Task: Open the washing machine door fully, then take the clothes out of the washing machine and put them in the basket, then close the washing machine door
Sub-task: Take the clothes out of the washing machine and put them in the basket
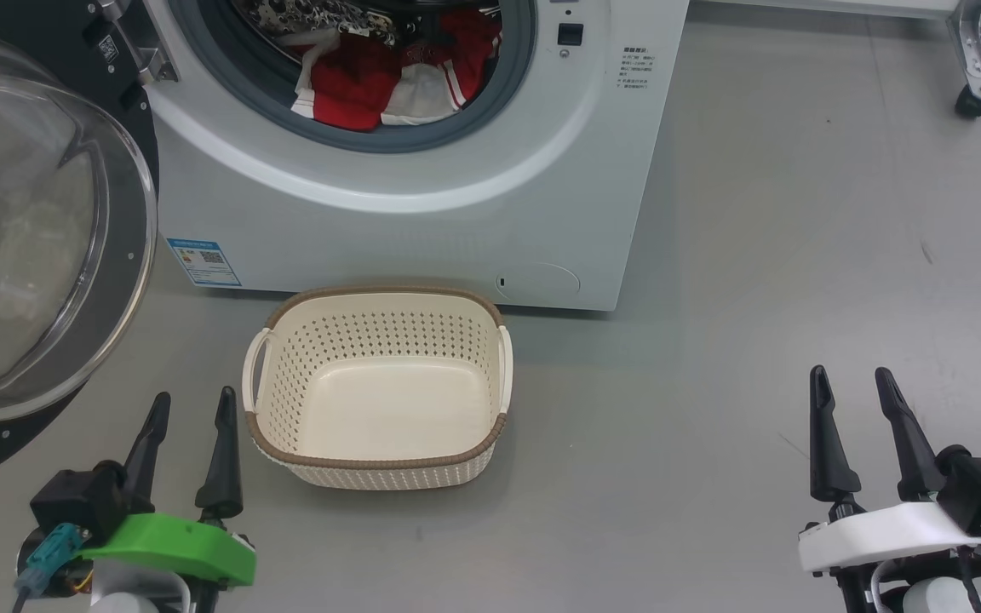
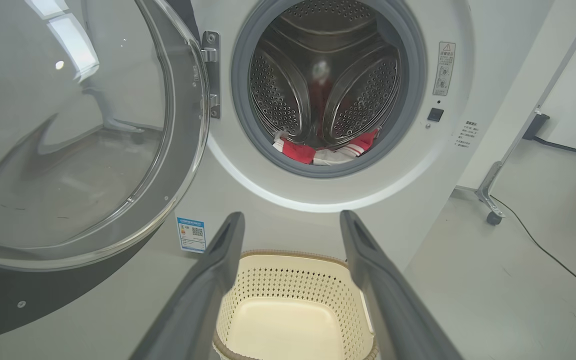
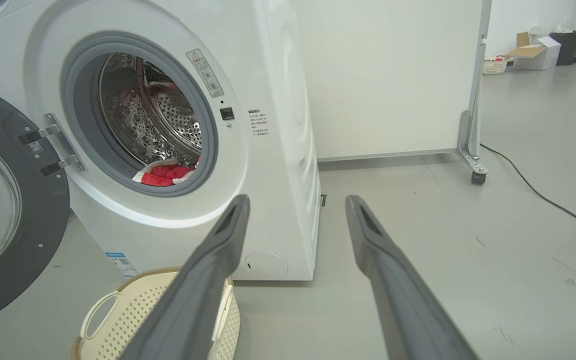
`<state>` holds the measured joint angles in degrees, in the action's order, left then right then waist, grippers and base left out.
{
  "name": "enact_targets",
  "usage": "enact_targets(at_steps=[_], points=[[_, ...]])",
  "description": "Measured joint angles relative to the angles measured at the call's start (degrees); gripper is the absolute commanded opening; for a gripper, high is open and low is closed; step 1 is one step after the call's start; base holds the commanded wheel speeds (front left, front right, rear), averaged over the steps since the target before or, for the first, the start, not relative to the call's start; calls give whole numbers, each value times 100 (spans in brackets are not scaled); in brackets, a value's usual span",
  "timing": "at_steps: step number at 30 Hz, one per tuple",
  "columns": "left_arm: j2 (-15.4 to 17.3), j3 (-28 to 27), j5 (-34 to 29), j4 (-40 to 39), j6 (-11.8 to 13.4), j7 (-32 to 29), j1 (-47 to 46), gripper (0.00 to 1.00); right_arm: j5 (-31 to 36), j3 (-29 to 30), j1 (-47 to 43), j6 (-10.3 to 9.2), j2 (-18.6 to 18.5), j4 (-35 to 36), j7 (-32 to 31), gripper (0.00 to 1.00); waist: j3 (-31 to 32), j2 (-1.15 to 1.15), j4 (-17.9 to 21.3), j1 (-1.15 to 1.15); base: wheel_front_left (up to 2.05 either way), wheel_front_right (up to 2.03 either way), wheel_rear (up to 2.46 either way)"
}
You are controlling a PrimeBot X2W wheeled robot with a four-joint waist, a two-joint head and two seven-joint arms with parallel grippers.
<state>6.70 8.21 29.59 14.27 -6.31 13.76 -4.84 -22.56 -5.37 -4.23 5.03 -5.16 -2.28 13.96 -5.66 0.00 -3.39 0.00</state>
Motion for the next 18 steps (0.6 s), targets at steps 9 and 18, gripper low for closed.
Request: enact_targets(at_steps=[9, 18], points=[[4, 22, -5, -9, 2, 0, 34, 100, 223, -4, -80, -115, -86, -75, 4, 100, -8, 0, 0, 0, 0, 0, 0], [21, 59, -82, -29, 4, 0, 44, 100, 230, -33, -87, -121, -66, -94, 4, 100, 7, 0, 3, 0, 0, 0, 0]])
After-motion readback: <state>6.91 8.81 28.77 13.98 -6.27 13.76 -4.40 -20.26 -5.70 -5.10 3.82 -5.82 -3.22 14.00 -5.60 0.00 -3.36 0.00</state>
